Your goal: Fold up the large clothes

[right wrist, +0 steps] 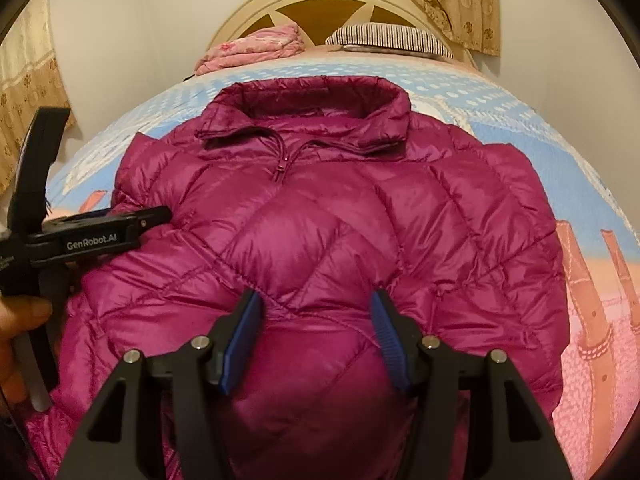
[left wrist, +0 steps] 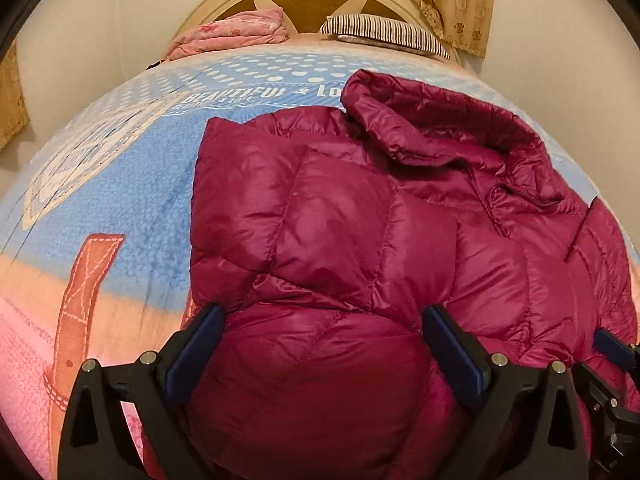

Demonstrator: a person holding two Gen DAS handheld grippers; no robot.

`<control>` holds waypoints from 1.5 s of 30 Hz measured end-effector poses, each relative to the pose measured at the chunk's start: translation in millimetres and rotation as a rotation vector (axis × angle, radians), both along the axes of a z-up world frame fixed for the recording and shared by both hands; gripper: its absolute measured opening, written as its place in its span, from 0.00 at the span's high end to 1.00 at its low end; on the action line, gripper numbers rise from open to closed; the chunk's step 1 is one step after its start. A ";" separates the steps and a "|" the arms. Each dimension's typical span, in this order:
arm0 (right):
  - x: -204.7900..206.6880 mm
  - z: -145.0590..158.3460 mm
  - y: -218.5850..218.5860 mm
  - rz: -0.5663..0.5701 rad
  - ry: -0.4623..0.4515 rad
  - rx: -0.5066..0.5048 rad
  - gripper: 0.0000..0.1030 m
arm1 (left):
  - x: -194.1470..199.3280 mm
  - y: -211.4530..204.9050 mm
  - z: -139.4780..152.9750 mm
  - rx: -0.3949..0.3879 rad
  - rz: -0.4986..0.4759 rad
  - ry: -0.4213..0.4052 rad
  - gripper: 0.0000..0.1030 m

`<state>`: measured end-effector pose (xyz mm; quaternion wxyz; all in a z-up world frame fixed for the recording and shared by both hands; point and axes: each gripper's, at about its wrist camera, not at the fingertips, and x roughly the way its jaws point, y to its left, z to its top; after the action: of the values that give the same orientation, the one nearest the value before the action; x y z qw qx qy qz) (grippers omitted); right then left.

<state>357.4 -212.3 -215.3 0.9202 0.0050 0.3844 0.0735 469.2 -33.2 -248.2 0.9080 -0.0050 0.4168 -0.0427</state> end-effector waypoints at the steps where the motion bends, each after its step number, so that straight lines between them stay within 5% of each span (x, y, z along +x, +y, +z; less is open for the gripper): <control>1: -0.5 -0.5 0.8 0.000 0.001 -0.006 0.41 | 0.2 -1.2 -0.5 0.006 0.001 0.001 0.03; 31: 3.8 -6.9 12.0 -0.012 0.005 -0.097 0.40 | 5.0 -6.3 -1.2 0.060 -0.001 0.038 0.01; 34: 4.6 -3.6 10.0 0.001 0.016 -0.083 0.38 | 1.8 -2.5 15.0 0.098 -0.024 0.050 0.01; 40: -1.6 33.0 -9.8 0.050 -0.055 -0.072 0.20 | -2.7 12.7 84.8 0.069 -0.052 -0.127 0.01; 45: 45.6 59.7 -31.5 0.019 -0.065 -0.082 0.14 | 56.4 4.2 91.8 -0.013 -0.065 -0.073 0.01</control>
<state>403.1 -243.8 -155.6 0.9309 -0.0387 0.3570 0.0665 525.6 -29.0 -156.5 0.9207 0.0042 0.3830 -0.0752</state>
